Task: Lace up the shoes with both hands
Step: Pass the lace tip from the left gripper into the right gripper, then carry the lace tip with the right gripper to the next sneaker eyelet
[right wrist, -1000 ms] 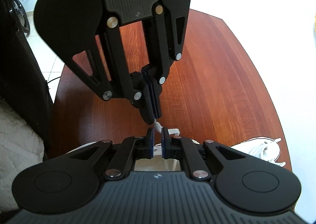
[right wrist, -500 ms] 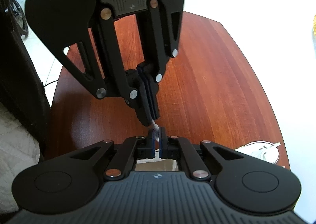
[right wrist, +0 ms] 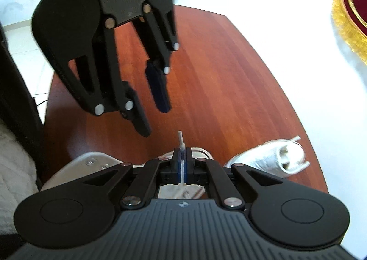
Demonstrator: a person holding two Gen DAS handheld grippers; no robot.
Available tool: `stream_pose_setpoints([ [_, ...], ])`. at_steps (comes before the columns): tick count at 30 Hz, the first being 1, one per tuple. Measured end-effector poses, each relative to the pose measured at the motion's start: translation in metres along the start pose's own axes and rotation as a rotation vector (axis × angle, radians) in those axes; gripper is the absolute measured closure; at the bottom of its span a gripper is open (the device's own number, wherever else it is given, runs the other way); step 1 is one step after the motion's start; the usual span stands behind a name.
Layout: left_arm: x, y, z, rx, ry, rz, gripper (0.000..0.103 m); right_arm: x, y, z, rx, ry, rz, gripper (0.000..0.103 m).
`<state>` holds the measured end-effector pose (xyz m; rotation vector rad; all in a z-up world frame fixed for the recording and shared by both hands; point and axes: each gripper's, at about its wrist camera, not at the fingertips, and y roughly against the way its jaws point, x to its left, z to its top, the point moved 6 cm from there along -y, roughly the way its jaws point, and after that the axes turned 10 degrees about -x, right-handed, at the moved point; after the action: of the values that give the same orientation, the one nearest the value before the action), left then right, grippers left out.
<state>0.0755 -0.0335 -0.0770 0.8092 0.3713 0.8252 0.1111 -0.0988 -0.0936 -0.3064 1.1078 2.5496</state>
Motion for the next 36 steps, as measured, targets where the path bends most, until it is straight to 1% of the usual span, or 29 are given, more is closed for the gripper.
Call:
stream_pose_setpoints([
  [4, -0.005, -0.011, 0.002, 0.011, 0.025, 0.009, 0.071, -0.006, 0.004, -0.003, 0.014, -0.013, -0.043, 0.102],
  [9, -0.007, -0.025, 0.006, 0.027, 0.083, 0.029, 0.071, -0.020, 0.016, -0.015, 0.036, -0.034, -0.100, 0.102],
  [15, -0.012, -0.041, 0.006, 0.055, 0.085, 0.060, 0.071, -0.026, 0.031, -0.026, 0.076, -0.079, -0.171, 0.101],
  [21, -0.012, -0.055, -0.002, 0.093, 0.113, 0.086, 0.071, -0.028, 0.042, -0.036, 0.116, -0.125, -0.225, 0.101],
  [24, -0.009, -0.058, -0.006, 0.104, 0.135, 0.092, 0.071, -0.026, 0.043, -0.037, 0.122, -0.124, -0.220, 0.101],
  [28, -0.005, -0.057, -0.006, 0.099, 0.153, 0.097, 0.070, -0.013, 0.034, -0.032, 0.123, -0.084, -0.186, 0.101],
  [36, 0.001, -0.051, -0.010, 0.077, 0.200, 0.106, 0.071, 0.009, 0.001, -0.024, 0.124, -0.022, -0.094, 0.101],
])
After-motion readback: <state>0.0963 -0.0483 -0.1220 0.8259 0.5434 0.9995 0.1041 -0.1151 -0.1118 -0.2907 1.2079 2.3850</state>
